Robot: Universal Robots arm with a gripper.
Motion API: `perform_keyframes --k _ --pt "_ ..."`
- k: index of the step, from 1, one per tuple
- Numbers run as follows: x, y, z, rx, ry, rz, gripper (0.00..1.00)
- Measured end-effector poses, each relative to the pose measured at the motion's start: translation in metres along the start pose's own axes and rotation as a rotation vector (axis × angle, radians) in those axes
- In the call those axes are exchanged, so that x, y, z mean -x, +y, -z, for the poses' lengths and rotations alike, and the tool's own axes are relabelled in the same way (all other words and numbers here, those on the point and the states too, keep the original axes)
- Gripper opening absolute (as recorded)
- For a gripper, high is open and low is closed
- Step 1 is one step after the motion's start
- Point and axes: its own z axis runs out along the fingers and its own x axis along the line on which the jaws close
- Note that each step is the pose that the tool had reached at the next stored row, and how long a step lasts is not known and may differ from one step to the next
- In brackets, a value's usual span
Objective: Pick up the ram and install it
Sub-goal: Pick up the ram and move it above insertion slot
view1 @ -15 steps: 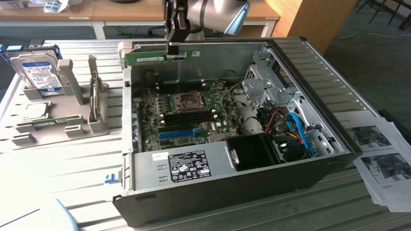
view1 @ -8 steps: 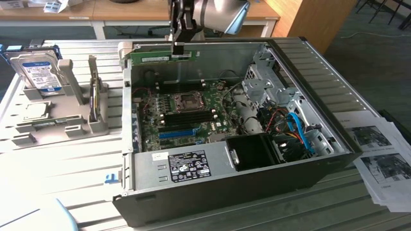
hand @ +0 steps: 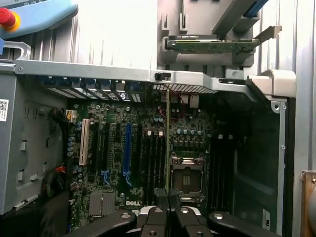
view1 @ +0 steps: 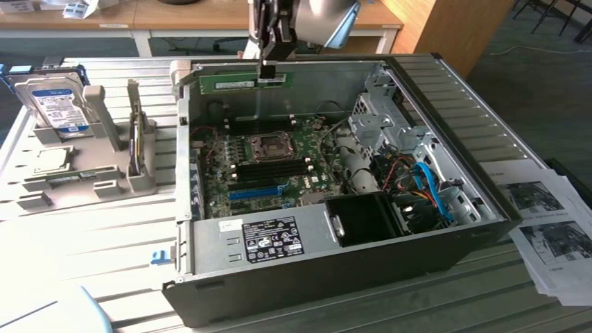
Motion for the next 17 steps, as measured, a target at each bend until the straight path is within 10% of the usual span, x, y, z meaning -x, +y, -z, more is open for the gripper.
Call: perform_keyframes --k 17 --pt "-0.001 -0.0244 0.0011 0.001 0.0 0.0 0.11"
